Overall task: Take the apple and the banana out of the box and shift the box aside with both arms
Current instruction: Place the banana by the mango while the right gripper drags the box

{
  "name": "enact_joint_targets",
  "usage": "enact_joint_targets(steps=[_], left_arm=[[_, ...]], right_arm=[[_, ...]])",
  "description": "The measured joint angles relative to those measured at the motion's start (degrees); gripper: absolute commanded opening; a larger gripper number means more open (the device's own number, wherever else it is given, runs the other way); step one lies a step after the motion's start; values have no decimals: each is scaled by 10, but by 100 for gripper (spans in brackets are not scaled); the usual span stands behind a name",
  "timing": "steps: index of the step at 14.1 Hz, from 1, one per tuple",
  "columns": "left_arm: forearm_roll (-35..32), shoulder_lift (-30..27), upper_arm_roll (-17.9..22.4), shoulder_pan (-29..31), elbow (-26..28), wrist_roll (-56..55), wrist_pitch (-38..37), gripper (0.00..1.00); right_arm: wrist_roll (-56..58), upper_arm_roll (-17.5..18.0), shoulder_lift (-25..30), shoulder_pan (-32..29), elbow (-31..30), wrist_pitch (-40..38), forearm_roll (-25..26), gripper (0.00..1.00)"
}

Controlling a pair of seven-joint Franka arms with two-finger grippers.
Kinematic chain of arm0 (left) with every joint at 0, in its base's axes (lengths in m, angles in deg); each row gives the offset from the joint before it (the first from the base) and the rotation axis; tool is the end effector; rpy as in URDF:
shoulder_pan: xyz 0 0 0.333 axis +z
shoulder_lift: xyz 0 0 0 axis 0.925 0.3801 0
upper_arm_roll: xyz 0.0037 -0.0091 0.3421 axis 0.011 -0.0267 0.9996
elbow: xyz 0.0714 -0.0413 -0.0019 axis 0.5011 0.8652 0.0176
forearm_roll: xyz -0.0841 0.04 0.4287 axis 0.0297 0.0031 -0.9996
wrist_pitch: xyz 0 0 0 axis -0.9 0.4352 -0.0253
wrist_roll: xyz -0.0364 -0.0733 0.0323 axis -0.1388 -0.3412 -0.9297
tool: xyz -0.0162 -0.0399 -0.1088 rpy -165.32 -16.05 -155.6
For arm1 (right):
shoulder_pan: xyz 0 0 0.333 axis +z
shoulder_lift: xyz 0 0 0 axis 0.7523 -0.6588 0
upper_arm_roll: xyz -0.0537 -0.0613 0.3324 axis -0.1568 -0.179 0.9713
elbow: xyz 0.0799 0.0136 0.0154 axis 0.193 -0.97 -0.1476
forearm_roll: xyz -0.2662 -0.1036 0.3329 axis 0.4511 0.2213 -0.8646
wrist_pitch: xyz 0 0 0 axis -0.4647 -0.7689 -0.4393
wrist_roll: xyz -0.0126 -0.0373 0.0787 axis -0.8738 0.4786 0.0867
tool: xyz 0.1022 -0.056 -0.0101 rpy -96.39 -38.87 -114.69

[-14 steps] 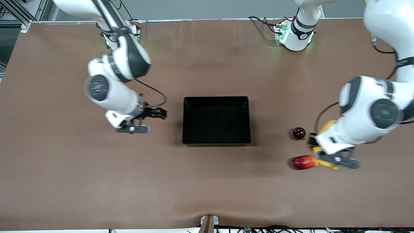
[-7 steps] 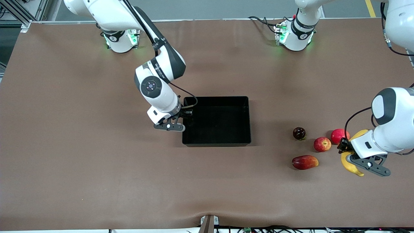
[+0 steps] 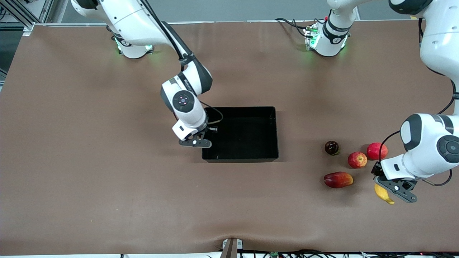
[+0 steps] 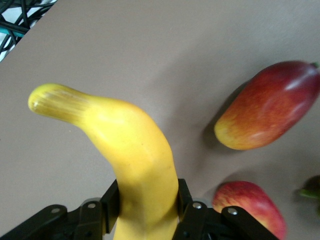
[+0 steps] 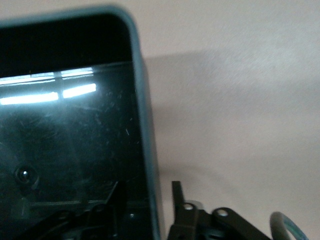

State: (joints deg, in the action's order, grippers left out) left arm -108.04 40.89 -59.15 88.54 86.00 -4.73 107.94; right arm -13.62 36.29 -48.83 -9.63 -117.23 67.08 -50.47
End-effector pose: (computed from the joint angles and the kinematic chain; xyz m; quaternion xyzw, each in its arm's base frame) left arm 0.7889 0.0590 0.2637 -0.9351 0.3457 -0.0573 0.0518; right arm 0.5734 0.4393 0.2109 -0.9982 0.0487 0.0068 0.0333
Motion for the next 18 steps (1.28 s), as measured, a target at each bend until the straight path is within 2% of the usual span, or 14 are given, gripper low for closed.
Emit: enact_joint_targets(steps=[6, 7, 10, 11, 14, 18], left_arm=[[78, 60, 5, 14, 0, 6, 36, 0], [83, 65, 6, 14, 0, 6, 37, 4], [86, 70, 8, 22, 0, 6, 38, 73], [91, 70, 8, 25, -1, 6, 38, 100], [139, 70, 7, 26, -4, 6, 38, 100], [152, 65, 0, 26, -12, 6, 39, 100]], right_arm=[[-29, -8, 4, 0, 12, -5, 0, 0], [-30, -10, 9, -5, 15, -17, 0, 0], [12, -14, 51, -51, 30, -110, 1, 0], [36, -15, 71, -73, 31, -143, 1, 0], [86, -17, 131, -145, 23, -215, 1, 0], [196, -23, 177, -256, 1, -284, 2, 0]])
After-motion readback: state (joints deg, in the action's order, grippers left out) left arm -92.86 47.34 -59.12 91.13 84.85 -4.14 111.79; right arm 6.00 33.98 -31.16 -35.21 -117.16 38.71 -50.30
